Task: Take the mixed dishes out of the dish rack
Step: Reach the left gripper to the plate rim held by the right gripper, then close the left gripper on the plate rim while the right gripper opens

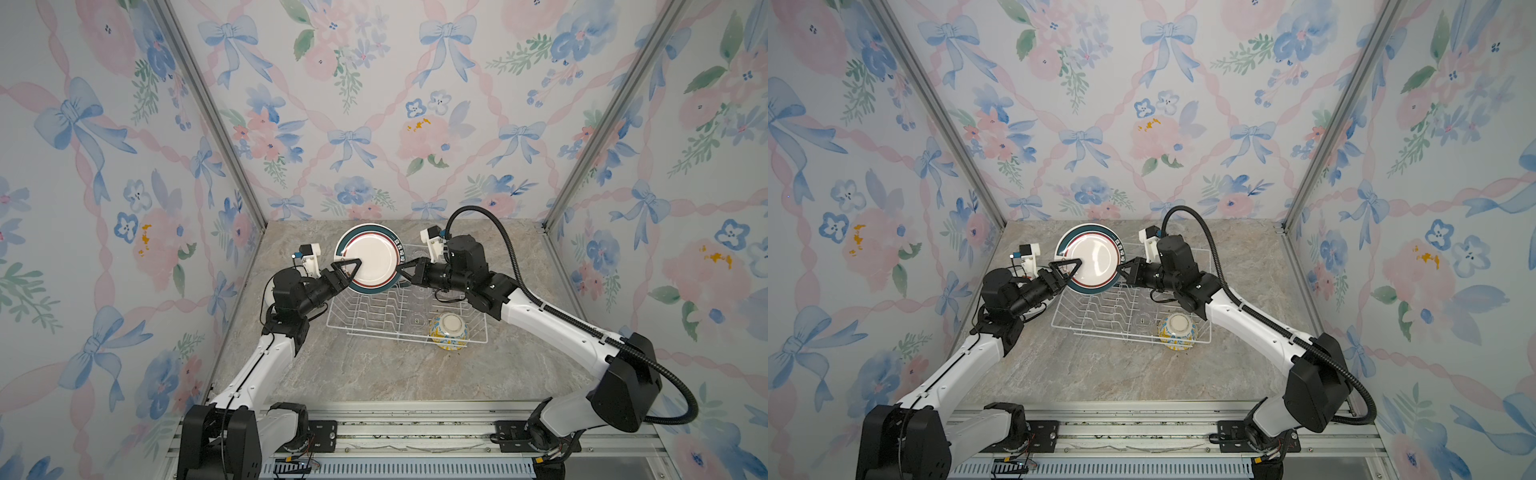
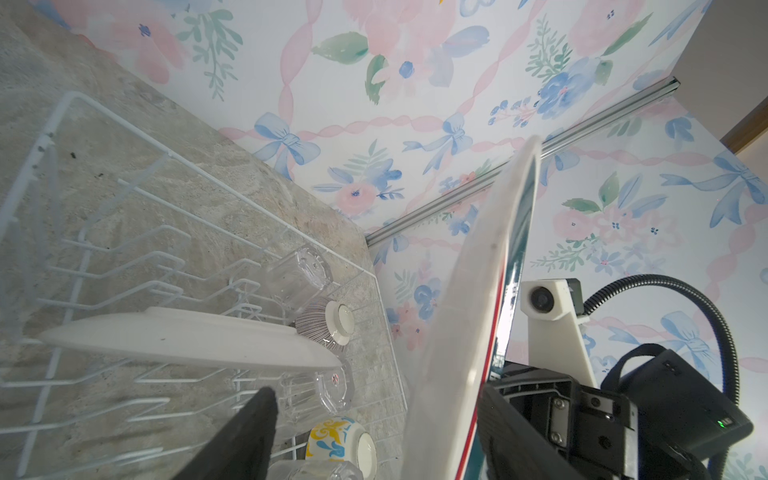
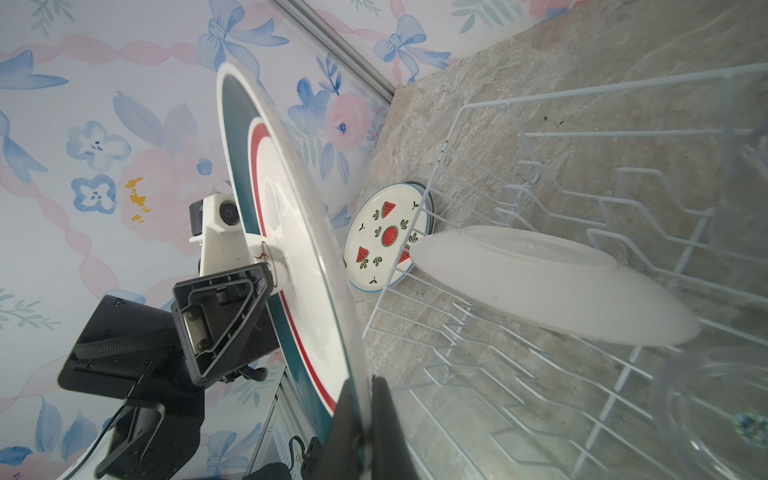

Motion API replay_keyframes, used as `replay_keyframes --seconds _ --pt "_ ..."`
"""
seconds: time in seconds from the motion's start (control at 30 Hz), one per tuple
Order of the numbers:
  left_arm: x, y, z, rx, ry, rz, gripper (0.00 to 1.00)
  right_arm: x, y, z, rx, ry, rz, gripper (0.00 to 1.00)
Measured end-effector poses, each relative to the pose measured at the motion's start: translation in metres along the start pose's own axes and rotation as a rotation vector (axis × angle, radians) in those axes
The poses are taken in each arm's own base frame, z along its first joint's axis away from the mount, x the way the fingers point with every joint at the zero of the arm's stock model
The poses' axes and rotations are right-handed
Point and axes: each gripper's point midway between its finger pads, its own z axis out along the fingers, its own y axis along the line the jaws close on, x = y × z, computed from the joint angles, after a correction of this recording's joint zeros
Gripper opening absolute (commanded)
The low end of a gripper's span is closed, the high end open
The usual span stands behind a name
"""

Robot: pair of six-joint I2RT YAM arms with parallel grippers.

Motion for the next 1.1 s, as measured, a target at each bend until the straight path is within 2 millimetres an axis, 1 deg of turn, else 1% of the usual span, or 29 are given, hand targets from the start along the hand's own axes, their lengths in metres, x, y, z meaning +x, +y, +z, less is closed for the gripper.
replay_keyframes --seconds 0.13,0.2,0.3,0.43,0.53,0.57,0.63,0.73,0.83,0.87,0.9,0.93,1.0,1.03,1.07,1.1 --pt "0.002 -0.002 0.001 0.007 0.007 -0.003 0.65 0.003 -0.002 0.003 0.001 0.012 0.003 0.00" --pt "0.002 -0.002 0.001 0.008 0.010 -0.005 0.60 0.006 -0.004 0.005 0.004 0.029 0.008 0.00" --pt "0.003 -0.003 0.001 0.011 0.013 -0.008 0.58 0.010 -0.008 0.011 0.008 0.053 0.016 0.00" --pt "0.003 -0.005 0.001 0.022 0.016 -0.007 0.58 0.016 -0.012 0.017 0.009 0.079 0.023 0.00" --pt "0.004 -0.008 0.001 0.037 0.024 -0.014 0.53 0.015 -0.010 0.019 0.000 0.087 0.023 0.02" --pt "0.004 -0.008 0.001 0.039 0.025 -0.019 0.49 0.014 -0.009 0.019 -0.003 0.086 0.017 0.02" --pt "0.003 -0.010 0.001 0.045 0.025 -0.026 0.37 0.011 -0.007 0.019 -0.010 0.083 0.017 0.01" --pt "0.002 -0.010 0.000 0.048 0.023 -0.026 0.30 0.005 -0.001 0.018 -0.026 0.078 0.014 0.01" --pt "0.001 -0.011 0.000 0.052 0.022 -0.032 0.06 0.000 0.001 0.019 -0.033 0.073 0.013 0.02" --pt "0.000 -0.014 -0.001 0.065 0.020 -0.029 0.00 -0.002 -0.001 0.019 -0.029 0.070 0.024 0.03" --pt "-0.001 -0.015 -0.001 0.069 0.013 -0.019 0.00 -0.003 -0.001 0.020 -0.034 0.073 0.030 0.05" --pt "-0.001 -0.014 0.000 0.068 0.017 -0.025 0.00 -0.005 0.000 0.020 -0.037 0.074 0.032 0.11" --pt "-0.002 -0.015 0.000 0.073 0.016 -0.024 0.00 -0.005 -0.002 0.021 -0.035 0.075 0.032 0.31" --pt "0.000 -0.015 0.001 0.076 0.026 -0.025 0.00 -0.003 -0.001 0.023 -0.039 0.083 0.027 0.45" --pt "0.003 -0.014 0.003 0.077 0.040 -0.030 0.00 0.000 0.000 0.024 -0.045 0.093 0.020 0.55" --pt "0.006 -0.012 0.004 0.076 0.053 -0.035 0.00 0.002 0.001 0.025 -0.048 0.098 0.016 0.62"
